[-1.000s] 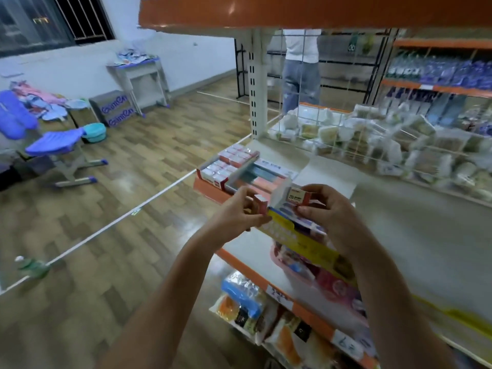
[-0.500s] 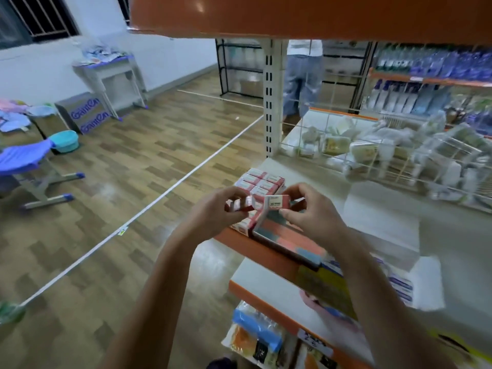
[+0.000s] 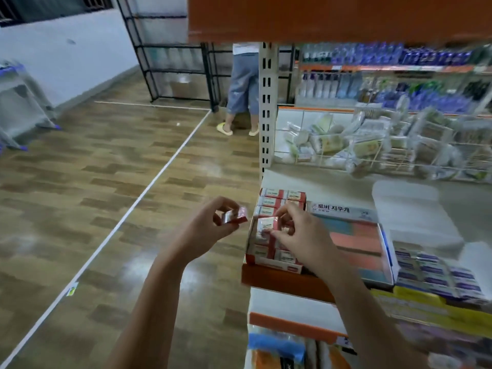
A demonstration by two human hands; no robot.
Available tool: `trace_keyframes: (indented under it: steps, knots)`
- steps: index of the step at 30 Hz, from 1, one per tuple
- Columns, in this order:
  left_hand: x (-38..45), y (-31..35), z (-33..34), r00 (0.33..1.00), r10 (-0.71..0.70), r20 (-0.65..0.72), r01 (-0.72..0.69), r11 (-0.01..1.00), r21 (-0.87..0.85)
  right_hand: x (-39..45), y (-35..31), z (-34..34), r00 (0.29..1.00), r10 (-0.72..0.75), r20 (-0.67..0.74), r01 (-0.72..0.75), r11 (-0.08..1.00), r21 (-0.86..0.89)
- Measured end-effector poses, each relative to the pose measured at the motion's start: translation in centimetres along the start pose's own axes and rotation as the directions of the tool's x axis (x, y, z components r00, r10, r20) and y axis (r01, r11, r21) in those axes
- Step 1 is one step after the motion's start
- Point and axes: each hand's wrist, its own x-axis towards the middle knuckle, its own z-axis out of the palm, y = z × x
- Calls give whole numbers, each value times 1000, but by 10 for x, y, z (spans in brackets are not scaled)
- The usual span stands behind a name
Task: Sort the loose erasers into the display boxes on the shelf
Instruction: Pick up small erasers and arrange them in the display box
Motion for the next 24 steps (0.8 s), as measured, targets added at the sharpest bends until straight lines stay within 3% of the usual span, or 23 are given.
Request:
trace_keyframes:
  steps: [6,12,17,21,24]
  knots:
    - [3,-7,-1,997,29,69,-27,999,-30,2,-3,18,993,14,-114,-37,978,-203]
    - [5,1,3,990,94,102,-97,995,25,2,-5,24,992,4,-129,-39,963,-268]
    - [11,21,16,974,183,132,-191,980,58,-3,-2,9,981,25,-191,-66,975,-211]
    - [16,42,38,948,269,170,-278,960,35,-18,11,-11,956,131,-263,-181,968,-173]
    - [21,49,58,932,329,154,-345,934,94,-30,18,-16,947,223,-230,-259,956,-136]
